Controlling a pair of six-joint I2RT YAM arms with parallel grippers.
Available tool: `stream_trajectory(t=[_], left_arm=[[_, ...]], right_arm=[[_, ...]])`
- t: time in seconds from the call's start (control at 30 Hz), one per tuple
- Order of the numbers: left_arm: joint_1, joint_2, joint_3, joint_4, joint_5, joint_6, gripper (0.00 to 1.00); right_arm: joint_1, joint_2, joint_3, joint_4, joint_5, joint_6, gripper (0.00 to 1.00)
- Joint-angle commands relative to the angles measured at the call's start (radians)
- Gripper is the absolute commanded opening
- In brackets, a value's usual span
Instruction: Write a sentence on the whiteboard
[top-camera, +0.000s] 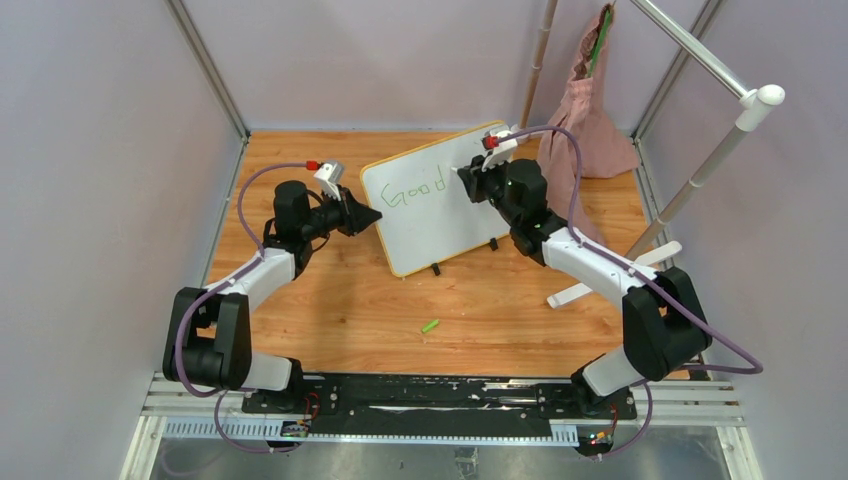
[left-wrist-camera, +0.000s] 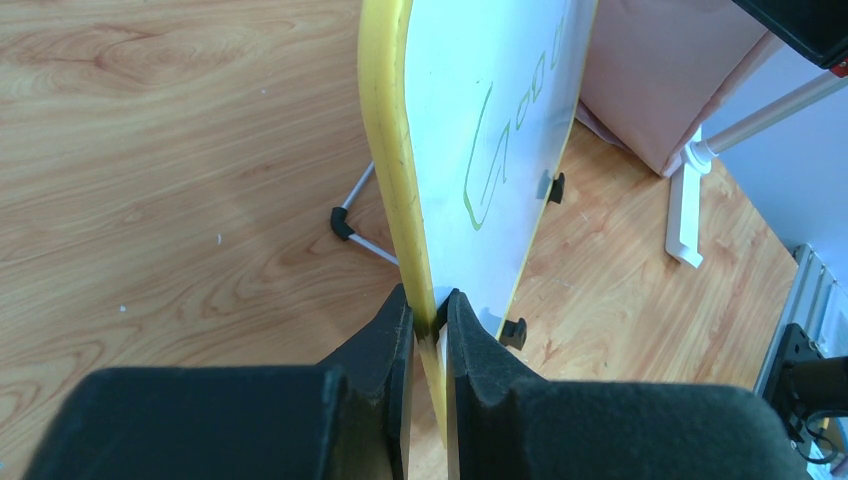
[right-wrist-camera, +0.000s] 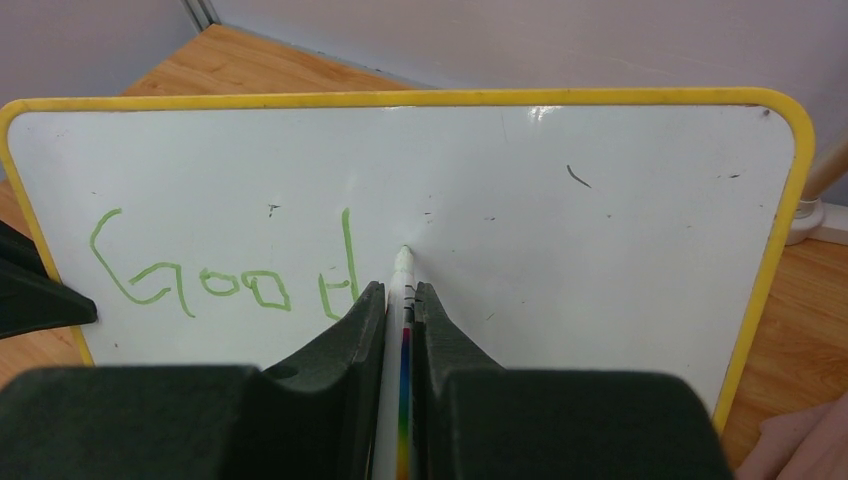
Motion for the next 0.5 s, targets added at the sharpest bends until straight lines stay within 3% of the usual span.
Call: stream_trajectory(t=[0.0,0.47], left_arm=[[0.016,-0.005,0.001,-0.036,-0.144,0.108,0.00],[0.013,-0.011,0.000,-0.036,-0.145,0.104,0.00]], right_arm=[[-0.015,0.003,0.019,0.005,0.018,0.015,0.00],[-0.015,-0.046,-0.073,-0.005,0.023,0.038,0.00]])
